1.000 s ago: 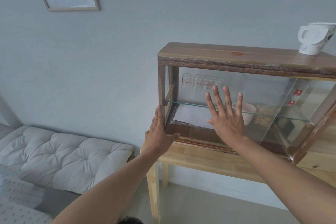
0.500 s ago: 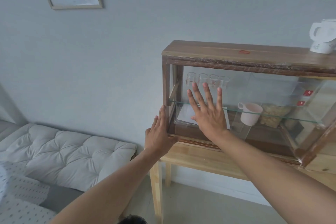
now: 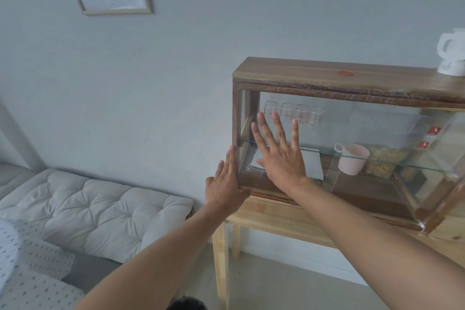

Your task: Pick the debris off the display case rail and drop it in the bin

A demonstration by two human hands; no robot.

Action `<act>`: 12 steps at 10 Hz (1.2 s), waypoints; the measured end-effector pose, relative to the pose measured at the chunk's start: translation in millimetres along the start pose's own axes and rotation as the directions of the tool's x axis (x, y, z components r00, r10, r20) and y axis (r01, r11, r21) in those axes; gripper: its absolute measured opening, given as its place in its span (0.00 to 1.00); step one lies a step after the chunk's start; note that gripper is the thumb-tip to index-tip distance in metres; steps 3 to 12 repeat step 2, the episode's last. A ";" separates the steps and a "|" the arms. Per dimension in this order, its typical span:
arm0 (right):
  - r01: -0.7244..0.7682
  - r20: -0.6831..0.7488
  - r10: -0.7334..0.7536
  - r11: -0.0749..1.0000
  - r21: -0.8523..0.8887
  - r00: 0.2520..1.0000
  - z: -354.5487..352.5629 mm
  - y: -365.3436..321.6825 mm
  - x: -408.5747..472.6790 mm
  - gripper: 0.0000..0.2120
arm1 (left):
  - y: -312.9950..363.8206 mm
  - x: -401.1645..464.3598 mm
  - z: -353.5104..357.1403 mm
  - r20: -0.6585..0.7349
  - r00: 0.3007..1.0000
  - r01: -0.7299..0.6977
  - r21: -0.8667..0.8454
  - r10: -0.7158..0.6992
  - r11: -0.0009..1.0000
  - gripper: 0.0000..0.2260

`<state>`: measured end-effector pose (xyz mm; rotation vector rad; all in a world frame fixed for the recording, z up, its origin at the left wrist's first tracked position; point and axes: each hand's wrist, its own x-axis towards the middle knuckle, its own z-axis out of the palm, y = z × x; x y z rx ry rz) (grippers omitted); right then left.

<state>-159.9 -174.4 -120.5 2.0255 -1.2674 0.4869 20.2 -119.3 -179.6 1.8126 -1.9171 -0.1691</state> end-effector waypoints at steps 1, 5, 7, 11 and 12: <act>0.028 -0.011 -0.028 1.000 0.011 1.000 -14.5 3.8 -3.1 0.53 | 7.6 -1.5 -7.9 0.035 0.999 0.031 0.139 -0.036 0.990 0.58; 0.068 -0.017 -0.067 0.995 0.071 0.998 -35.7 13.9 -12.8 0.47 | 19.4 -3.6 -20.7 0.030 0.995 0.087 0.206 -0.096 0.975 0.52; 0.068 -0.017 -0.067 0.995 0.071 0.998 -35.7 13.9 -12.8 0.47 | 19.4 -3.6 -20.7 0.030 0.995 0.087 0.206 -0.096 0.975 0.52; 0.068 -0.017 -0.067 0.995 0.071 0.998 -35.7 13.9 -12.8 0.47 | 19.4 -3.6 -20.7 0.030 0.995 0.087 0.206 -0.096 0.975 0.52; 0.068 -0.017 -0.067 0.995 0.071 0.998 -35.7 13.9 -12.8 0.47 | 19.4 -3.6 -20.7 0.030 0.995 0.087 0.206 -0.096 0.975 0.52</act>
